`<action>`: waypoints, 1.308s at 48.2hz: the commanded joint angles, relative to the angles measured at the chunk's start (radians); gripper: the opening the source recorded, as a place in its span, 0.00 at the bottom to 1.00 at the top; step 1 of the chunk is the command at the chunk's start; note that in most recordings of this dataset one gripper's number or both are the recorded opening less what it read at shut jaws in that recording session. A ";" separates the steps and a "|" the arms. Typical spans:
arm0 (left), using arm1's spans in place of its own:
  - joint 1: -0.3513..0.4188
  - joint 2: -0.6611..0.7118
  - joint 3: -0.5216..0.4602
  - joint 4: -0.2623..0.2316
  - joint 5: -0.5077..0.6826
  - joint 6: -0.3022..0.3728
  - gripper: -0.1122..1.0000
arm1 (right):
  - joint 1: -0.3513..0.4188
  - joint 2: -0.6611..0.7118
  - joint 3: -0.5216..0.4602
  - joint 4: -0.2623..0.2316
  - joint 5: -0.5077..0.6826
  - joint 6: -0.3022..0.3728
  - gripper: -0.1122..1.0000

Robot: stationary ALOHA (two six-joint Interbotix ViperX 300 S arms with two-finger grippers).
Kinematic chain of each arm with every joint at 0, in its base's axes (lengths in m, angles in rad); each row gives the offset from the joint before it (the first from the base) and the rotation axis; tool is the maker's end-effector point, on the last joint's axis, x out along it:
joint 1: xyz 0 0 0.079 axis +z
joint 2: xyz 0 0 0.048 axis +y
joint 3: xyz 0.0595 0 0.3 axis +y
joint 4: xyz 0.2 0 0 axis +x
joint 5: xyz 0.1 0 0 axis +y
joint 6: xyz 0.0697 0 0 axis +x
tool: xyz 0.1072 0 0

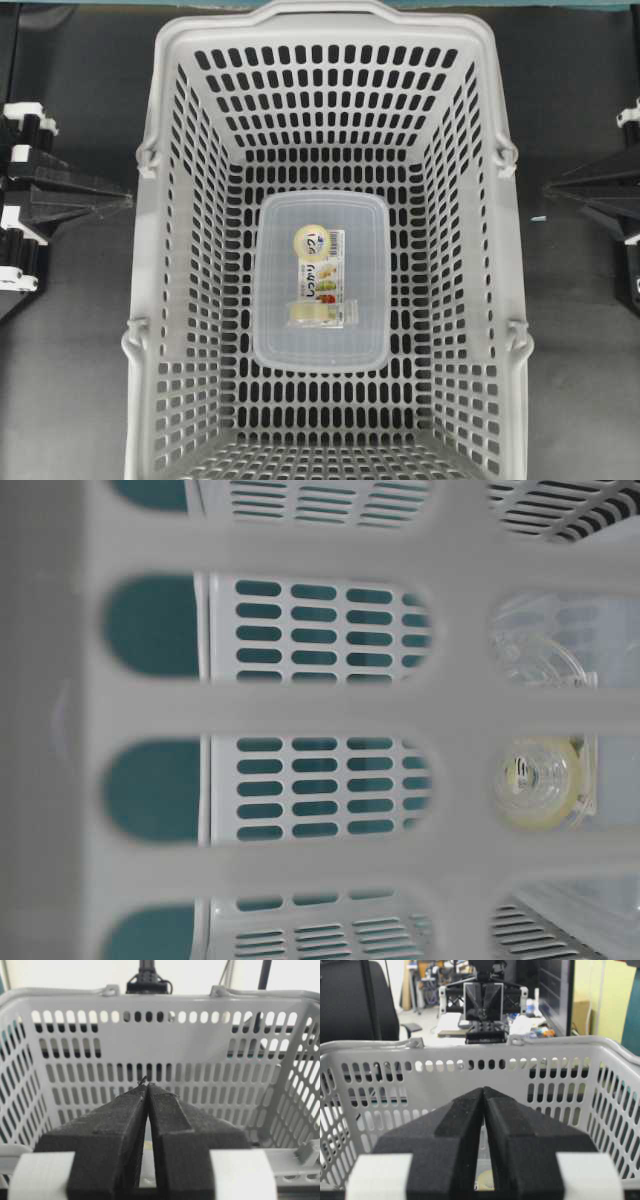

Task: Pick up the tape dispenser from the shopping basket with the left arm.
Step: 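Move the left gripper over the basket toward the clear tape dispenser, then lower the left gripper and close it around the clear tape dispenser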

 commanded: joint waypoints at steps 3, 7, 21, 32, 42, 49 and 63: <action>-0.006 0.029 -0.097 0.043 0.091 -0.028 0.14 | 0.002 0.009 -0.015 0.006 0.000 0.011 0.10; -0.012 0.061 -0.179 0.043 0.210 -0.044 0.10 | 0.000 0.005 -0.017 0.006 0.014 0.011 0.10; -0.080 0.272 -0.440 0.043 0.532 -0.046 0.10 | 0.000 0.000 -0.018 0.008 0.037 0.011 0.10; -0.110 0.457 -0.603 0.043 0.686 -0.049 0.10 | -0.005 -0.018 -0.018 0.008 0.064 0.011 0.14; -0.118 0.583 -0.706 0.044 0.785 -0.048 0.10 | -0.006 -0.046 -0.025 0.008 0.106 0.011 0.57; -0.117 0.660 -0.759 0.044 0.841 -0.057 0.13 | -0.005 -0.063 -0.028 0.008 0.124 0.011 0.71; -0.127 0.842 -0.834 0.043 0.873 -0.163 0.81 | -0.005 -0.078 -0.026 0.008 0.127 0.009 0.69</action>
